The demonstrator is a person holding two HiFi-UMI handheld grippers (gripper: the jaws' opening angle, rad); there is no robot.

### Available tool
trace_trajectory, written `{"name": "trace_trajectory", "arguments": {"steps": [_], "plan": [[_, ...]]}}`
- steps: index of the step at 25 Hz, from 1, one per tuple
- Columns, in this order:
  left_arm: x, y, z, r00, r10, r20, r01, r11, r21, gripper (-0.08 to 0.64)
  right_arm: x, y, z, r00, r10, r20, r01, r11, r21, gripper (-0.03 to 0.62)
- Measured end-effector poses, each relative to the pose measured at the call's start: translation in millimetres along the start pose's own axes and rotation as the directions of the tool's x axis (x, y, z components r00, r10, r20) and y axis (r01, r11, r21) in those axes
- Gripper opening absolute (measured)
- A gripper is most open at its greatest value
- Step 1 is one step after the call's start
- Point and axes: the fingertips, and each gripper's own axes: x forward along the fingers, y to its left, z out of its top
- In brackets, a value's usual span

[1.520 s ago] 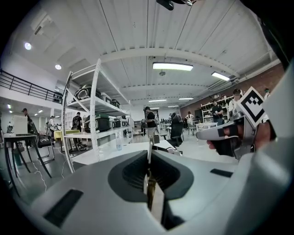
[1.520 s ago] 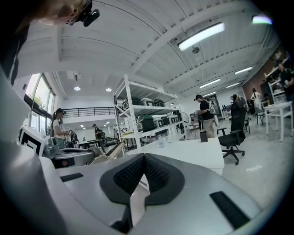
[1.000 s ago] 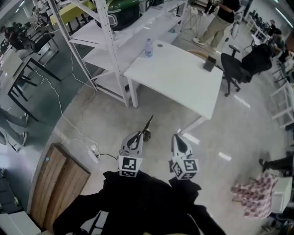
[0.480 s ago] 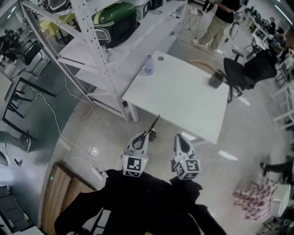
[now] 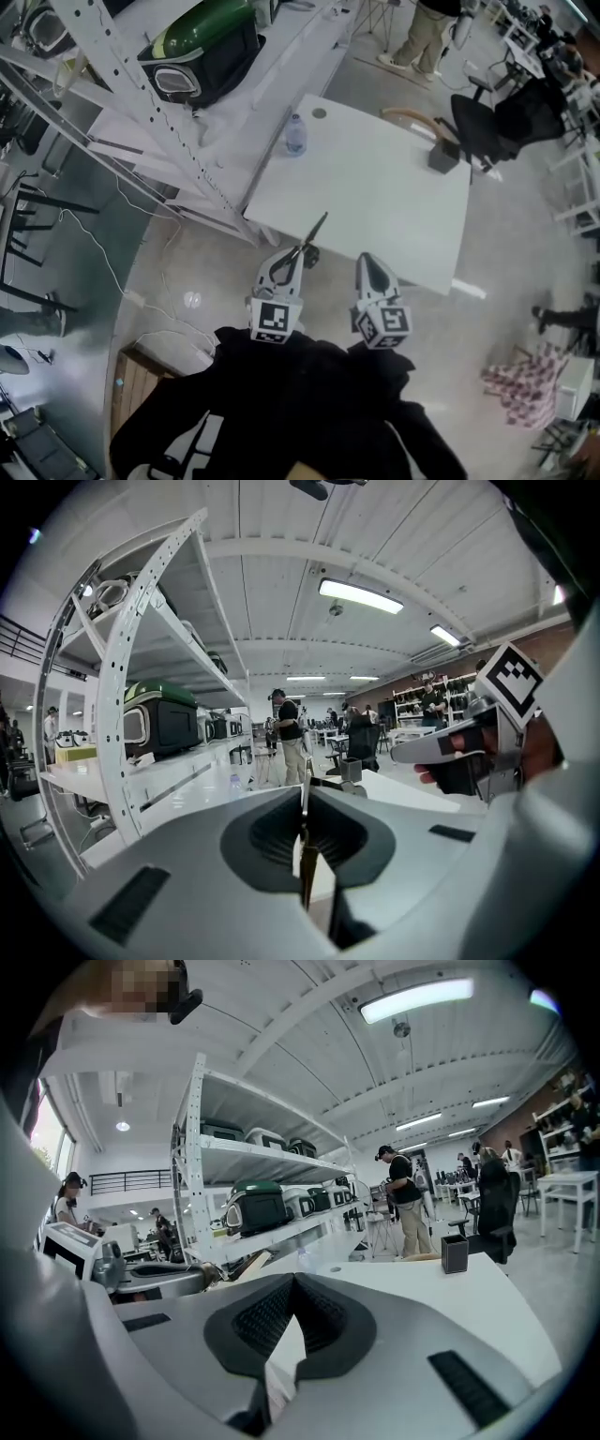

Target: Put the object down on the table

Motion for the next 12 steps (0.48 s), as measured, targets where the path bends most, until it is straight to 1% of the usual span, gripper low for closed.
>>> {"name": "trace_trajectory", "arguments": {"steps": [3,7,10,12], "plan": [[12,13,-3,1.000,-0.019,-0.011,0.019,1.000,0.002,0.012,16,4,3,1.000,-0.002,-0.009,0.002,1.000,-0.001,0.002],[21,31,-3,0.999,-0.033,-0.016,0.033,0.999,0.010,0.012,33,10,8,0.998,-0.042,-0.036,0.042,0.999,0.000,0.002],[31,35,-4,0.999,-0.044,-0.024,0.045,0.999,0.008,0.012,44,12,11,0.999,-0.031,-0.040,0.030,0.999,-0.019,0.002],[40,37,-5,0.999,-0.043,-0.027,0.044,0.999,0.022,0.012,49,8,9,0.998,-0.038,-0.057,0.037,0.999,-0.013,0.002]]}}
